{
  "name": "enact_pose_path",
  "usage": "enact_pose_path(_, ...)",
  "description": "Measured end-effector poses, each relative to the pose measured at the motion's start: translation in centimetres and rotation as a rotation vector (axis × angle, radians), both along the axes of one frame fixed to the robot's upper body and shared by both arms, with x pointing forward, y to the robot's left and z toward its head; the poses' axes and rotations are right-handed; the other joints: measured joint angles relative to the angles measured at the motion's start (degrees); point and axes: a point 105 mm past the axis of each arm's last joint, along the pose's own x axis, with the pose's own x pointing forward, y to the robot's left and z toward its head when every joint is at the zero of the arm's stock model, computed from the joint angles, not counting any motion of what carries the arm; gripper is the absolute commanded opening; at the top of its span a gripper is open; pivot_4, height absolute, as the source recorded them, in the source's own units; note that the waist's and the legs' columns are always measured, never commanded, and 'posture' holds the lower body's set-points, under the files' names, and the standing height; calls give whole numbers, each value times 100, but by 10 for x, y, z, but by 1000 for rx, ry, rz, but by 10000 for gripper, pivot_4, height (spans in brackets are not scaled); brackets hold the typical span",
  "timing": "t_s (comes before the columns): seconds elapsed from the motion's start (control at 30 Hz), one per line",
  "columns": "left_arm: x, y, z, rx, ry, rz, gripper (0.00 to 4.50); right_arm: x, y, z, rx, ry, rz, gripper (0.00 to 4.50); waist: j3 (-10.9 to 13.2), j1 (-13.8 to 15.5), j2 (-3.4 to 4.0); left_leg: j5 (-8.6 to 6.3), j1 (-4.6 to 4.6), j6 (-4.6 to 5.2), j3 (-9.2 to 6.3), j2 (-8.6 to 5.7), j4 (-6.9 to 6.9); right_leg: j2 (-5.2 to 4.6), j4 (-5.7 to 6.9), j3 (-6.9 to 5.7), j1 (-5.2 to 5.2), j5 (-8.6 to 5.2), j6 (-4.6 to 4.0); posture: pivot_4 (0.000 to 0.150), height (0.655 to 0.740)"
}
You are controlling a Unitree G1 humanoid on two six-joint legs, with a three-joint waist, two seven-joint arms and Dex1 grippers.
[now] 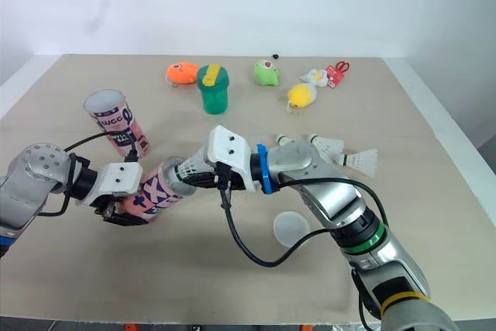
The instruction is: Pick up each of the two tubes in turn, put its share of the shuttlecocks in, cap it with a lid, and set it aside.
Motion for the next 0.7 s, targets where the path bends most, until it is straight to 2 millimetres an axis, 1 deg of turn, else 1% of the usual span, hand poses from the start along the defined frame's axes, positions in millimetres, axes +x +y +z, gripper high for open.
enact_pose_path(0.03, 0, 0, 0, 0, -1, 0, 34423, -1, 0, 1, 1, 2, 6, 19677, 0, 0, 0, 0, 0, 0, 0, 0, 0, 0, 1, 0, 0, 0, -1, 1500, 7400)
enact_pose_path(0.13, -1, 1, 0, -2, -2, 5, 34423, 1, -4, 12, 15, -1, 14, 19677, 0, -4, 1, 0, 1, 0, 4, 1, 2, 0, 1, 3, -1, -1, -8, 1500, 7400)
enact_pose_path(0.23, -1, 1, -1, -5, -2, 9, 34423, 2, -11, 32, 45, -11, 22, 19677, 0, -3, 1, 0, 2, 0, 4, 3, 2, 0, 1, 3, -1, 0, -10, 1500, 7400)
enact_pose_path(0.27, -1, 1, -1, -5, -3, 11, 34423, 2, -14, 41, 60, -14, 26, 15895, 0, -3, 1, 0, 2, 0, 4, 3, 2, 0, 1, 2, 0, 0, -11, 1500, 7400)
enact_pose_path(0.3, -1, 1, 0, -5, -4, 13, 34423, 2, -17, 47, 75, -13, 30, 14071, 0, -4, 1, 0, 2, 0, 4, 4, 2, 1, 1, 2, 0, 0, -11, 1500, 7400)
enact_pose_path(0.37, -1, 1, 0, -5, -4, 13, 34423, 3, -21, 61, 112, -18, 34, 7197, 0, -3, 1, 0, 3, 0, 4, 5, 1, 2, 1, 1, -1, 3, -8, 1500, 7400)
enact_pose_path(0.4, -1, 1, 0, -5, -4, 14, 34423, 5, -22, 64, 110, -23, 31, 2924, 0, -4, 1, 0, 4, 0, 4, 5, 1, 3, 1, 1, 0, 2, -9, 1500, 7400)
enact_pose_path(0.43, -1, 1, 0, -5, -5, 14, 34423, 9, -24, 63, 101, -22, 23, 95, 0, -3, 1, 0, 4, 0, 4, 5, 1, 3, 1, 0, 0, -1, -15, 1500, 7400)
enact_pose_path(0.5, -1, 1, 0, -6, -5, 14, 34423, 13, -25, 56, 70, -6, 17, 95, 1, -3, 1, 0, 4, 0, 7, 5, 1, 2, 1, 2, -1, -1, -15, 1500, 7400)
enact_pose_path(0.57, -1, 1, 0, -4, -3, 13, 34423, 13, -22, 49, 36, -5, 28, 95, 1, -4, 2, 0, 4, 0, 7, 5, 0, 3, 1, 4, -3, -2, -15, 1500, 7400)
enact_pose_path(0.6, -1, 1, 0, -4, -2, 13, 34423, 12, -18, 43, 8, -18, 42, 95, 1, -4, 2, 0, 4, 0, 6, 5, -1, 4, 1, 3, -3, -1, -14, 1500, 7400)
enact_pose_path(0.7, -1, 2, 0, -3, -2, 13, 34423, 10, -2, 16, -102, -56, 83, 95, 1, -5, 2, 0, 2, 0, 7, 6, 0, 6, 4, 3, -7, -2, -16, 1500, 7400)
